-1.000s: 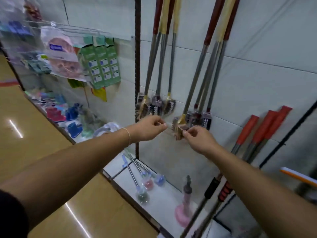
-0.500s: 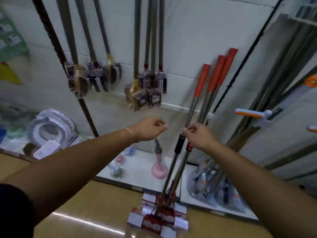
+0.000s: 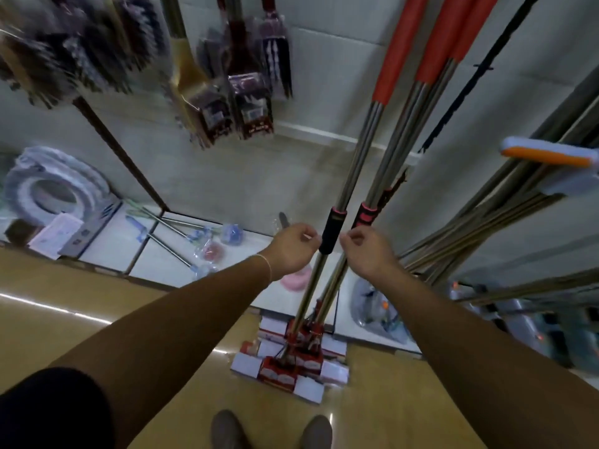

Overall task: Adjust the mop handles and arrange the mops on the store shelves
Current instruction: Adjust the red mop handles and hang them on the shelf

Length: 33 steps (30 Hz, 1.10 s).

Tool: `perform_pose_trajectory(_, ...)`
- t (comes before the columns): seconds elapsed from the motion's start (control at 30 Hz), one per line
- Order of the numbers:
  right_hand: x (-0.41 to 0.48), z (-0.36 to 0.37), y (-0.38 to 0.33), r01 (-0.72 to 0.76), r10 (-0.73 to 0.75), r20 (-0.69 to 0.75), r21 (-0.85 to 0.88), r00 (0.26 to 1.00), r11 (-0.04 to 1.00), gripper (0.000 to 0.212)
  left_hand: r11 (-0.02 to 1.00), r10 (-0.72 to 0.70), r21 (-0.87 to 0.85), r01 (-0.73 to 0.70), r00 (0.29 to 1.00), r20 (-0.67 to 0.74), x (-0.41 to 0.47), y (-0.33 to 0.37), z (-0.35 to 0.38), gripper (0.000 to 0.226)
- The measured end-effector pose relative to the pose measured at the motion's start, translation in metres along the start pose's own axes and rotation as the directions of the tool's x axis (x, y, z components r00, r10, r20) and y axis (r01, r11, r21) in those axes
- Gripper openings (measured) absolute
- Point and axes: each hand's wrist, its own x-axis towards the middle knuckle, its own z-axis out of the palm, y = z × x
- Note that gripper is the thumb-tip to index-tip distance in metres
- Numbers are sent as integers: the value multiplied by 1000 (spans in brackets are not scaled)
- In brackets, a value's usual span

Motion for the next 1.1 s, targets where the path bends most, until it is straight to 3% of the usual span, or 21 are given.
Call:
perform_pose_trajectory(0.27,41,33,26,-30,31,-12,131,999,991,53,998,-23,-53,24,999,31,58,-20,36,45)
perform_pose_trajectory(0.4,49,41,27,-51,53,-5,203,999,978,61,986,15,-169,-5,998,60,71,-14,46,36)
perform_pose_trajectory(0.6,49,49,18,6,2,-28,280,1000,960,35,991,102,-93,-101,995,14,54,-27,46,13)
perform_pose_trajectory(0.87,6,66,23,107,-75,-102,360,992,927,33,992,90,-91,-82,992,85,30,-50,38,34)
perform_pose_trajectory(1.1,-22,70,34,133,-98,-112,370,989,920,31,988,106,-126,-94,990,90,-2,-54,49,36)
